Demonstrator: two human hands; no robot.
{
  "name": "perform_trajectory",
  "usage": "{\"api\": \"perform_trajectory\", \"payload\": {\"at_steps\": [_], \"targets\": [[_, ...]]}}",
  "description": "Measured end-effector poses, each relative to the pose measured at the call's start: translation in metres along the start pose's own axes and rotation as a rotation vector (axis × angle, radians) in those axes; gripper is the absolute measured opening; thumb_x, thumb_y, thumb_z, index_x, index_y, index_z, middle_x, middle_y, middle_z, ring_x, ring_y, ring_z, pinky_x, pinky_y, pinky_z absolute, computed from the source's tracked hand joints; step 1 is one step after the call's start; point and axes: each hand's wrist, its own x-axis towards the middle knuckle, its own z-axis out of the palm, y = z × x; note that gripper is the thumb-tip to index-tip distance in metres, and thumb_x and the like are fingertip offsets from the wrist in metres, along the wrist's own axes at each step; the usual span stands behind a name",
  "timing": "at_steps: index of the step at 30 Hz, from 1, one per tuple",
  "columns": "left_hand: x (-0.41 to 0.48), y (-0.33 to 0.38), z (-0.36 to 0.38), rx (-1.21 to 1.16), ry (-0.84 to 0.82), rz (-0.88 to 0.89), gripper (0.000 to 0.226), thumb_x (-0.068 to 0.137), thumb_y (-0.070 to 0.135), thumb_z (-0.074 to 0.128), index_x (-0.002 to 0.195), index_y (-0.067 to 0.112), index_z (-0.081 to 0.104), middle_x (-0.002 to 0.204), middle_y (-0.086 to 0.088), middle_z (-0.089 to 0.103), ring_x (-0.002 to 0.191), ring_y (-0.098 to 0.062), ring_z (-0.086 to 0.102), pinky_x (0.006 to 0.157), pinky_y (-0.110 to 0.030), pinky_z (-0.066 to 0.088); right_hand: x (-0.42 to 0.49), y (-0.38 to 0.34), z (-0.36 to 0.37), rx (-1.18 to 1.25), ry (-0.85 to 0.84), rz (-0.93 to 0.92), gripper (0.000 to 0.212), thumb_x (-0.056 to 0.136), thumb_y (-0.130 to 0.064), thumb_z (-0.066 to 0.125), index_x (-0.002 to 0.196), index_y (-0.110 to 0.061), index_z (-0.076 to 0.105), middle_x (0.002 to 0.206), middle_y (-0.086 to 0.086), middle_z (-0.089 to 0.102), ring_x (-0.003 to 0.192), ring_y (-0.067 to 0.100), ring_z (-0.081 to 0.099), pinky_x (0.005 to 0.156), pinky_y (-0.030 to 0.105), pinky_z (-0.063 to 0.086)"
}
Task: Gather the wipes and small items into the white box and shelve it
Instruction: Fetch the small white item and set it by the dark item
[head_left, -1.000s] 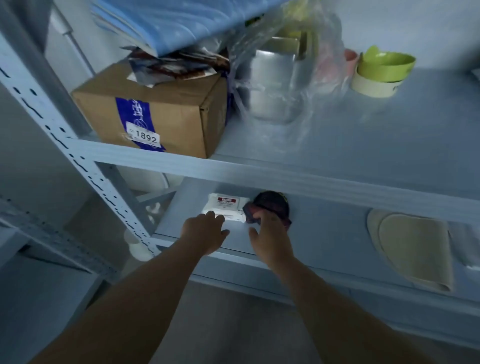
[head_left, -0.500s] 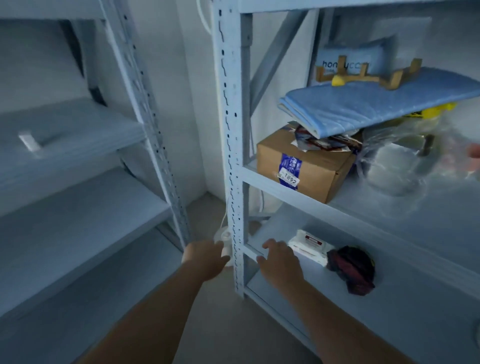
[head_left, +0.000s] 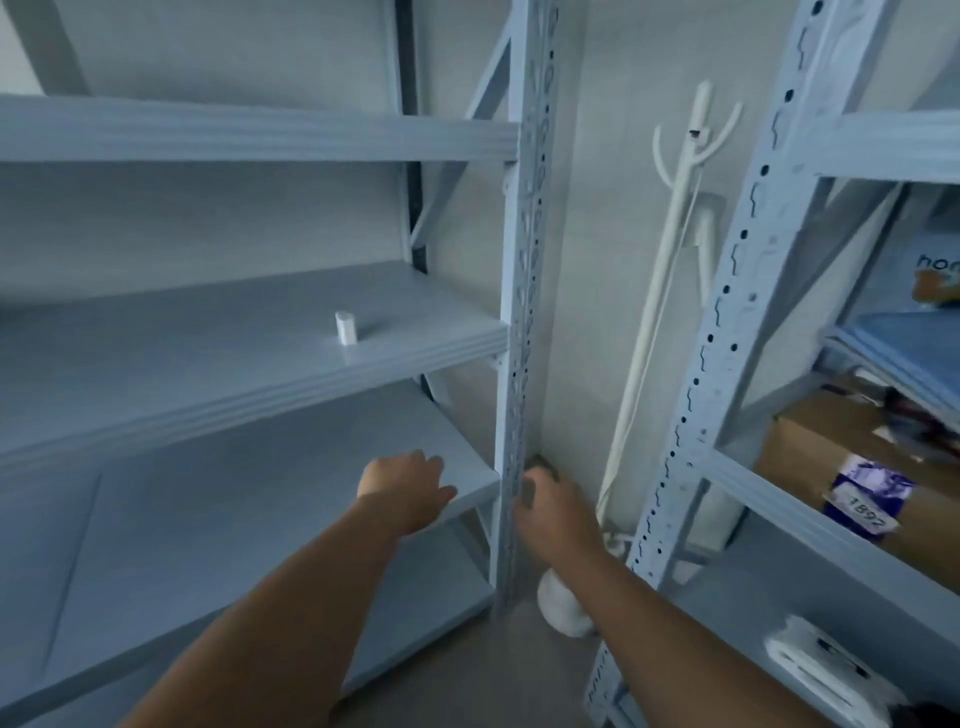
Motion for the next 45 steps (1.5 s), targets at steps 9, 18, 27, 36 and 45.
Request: {"api": "perform_trajectory", "payload": {"at_steps": [9,18,27,36,45], "targets": [[0.068,-0.113,-0.034,-0.005,0.087,-0.044,0.057,0.098,0.063,0.030,0.139,0.028,0.047,0.136,-0.001,0.054,0.118,-0.027,0.057,0.088,-0.041,0.046,0.084,-0.101,0.023,0.040,0.048,-0.064,0.038,0.094,-0.032,0.056,0.129,-0.018,0.056,0.123,0.011,0.061,0.113,0.032,0.059,0.093,0.042,0.050],[0.116,-0.172,-0.058,-0.025,0.243,-0.101,0.050,0.095,0.063,0.034,0.129,0.031,0.053,0.125,0.001,0.057,0.107,-0.025,0.061,0.077,-0.037,0.045,0.169,-0.176,0.035,-0.003,0.191,-0.242,0.034,0.096,-0.033,0.056,0.126,-0.017,0.059,0.121,0.011,0.061,0.118,0.032,0.051,0.093,0.041,0.044],[0.171,-0.219,-0.081,0.040,0.260,-0.278,0.054,0.094,0.066,0.035,0.133,0.033,0.051,0.129,0.002,0.056,0.112,-0.022,0.060,0.080,-0.037,0.045,0.268,-0.222,0.056,0.072,0.173,-0.390,0.033,0.093,-0.029,0.058,0.124,-0.018,0.061,0.120,0.011,0.061,0.117,0.033,0.051,0.093,0.039,0.043],[0.228,-0.242,-0.082,0.037,0.216,-0.372,0.068,0.087,0.073,0.044,0.140,0.031,0.044,0.134,0.002,0.054,0.115,-0.024,0.058,0.078,-0.038,0.047,0.337,-0.236,0.078,0.120,0.103,-0.453,0.030,0.093,-0.024,0.053,0.121,-0.018,0.061,0.120,0.009,0.060,0.115,0.031,0.050,0.091,0.038,0.042],[0.266,-0.257,-0.071,-0.018,0.178,-0.302,0.085,0.079,0.079,0.052,0.146,0.029,0.037,0.140,0.002,0.052,0.121,-0.023,0.057,0.083,-0.040,0.049,0.366,-0.241,0.095,0.121,0.134,-0.436,0.025,0.097,-0.024,0.051,0.117,-0.016,0.063,0.115,0.010,0.062,0.110,0.031,0.052,0.086,0.037,0.042]]}}
